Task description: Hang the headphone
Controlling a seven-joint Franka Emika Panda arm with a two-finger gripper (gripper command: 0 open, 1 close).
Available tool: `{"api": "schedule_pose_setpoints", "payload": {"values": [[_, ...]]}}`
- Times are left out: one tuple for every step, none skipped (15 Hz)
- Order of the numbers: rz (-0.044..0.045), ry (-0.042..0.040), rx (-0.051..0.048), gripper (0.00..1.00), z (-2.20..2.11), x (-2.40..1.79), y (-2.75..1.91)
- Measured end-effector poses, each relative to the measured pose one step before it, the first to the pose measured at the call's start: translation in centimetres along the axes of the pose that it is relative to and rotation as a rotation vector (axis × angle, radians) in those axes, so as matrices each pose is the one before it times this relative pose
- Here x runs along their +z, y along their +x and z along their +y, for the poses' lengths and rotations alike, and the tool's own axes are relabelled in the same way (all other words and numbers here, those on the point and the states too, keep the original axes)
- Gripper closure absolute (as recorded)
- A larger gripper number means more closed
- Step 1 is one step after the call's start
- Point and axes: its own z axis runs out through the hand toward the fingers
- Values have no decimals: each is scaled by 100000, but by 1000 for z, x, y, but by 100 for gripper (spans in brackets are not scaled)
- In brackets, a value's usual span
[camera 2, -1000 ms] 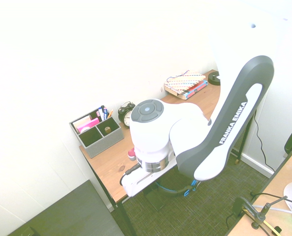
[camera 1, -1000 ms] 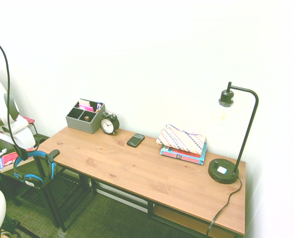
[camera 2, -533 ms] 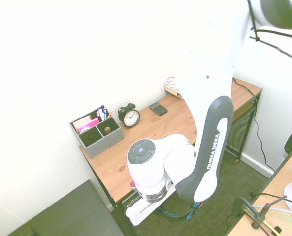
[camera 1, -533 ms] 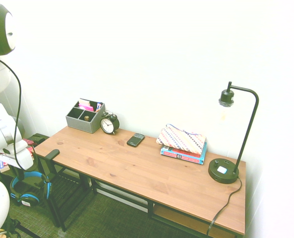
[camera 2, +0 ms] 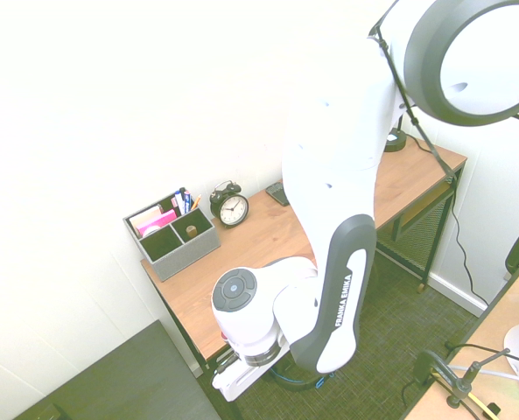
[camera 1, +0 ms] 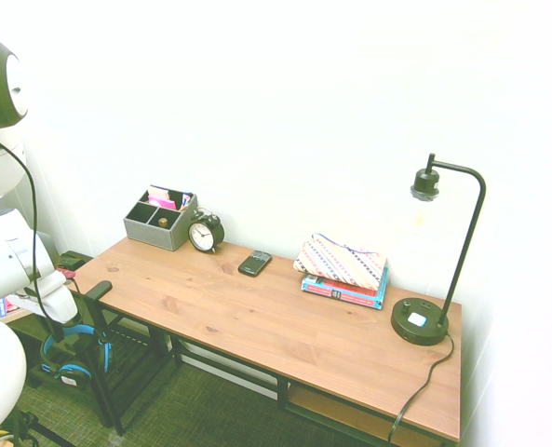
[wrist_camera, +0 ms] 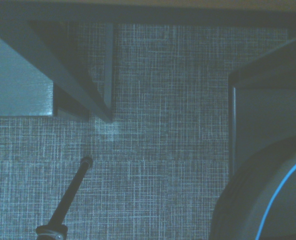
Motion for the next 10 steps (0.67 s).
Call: {"api": "schedule_pose_setpoints", "payload": {"values": [[-418,-304,332,0,-219,339,370],[-353,-191,163,0,-228,84,304],[-364,-101,104,0,-164,-36,147],[-85,-113,0,0,-70,11,111],[-222,148,10,0,-63,-9,19],[-432,696,-42,0,-113,-68,-63],[-376,722,-319,0,-114,-78,-63],[-771,868,-459,0,-122,-119,-173],[-728,450,-534,0,-81,-107,-208],[-514,175,-400,0,-22,-134,-237]]}}
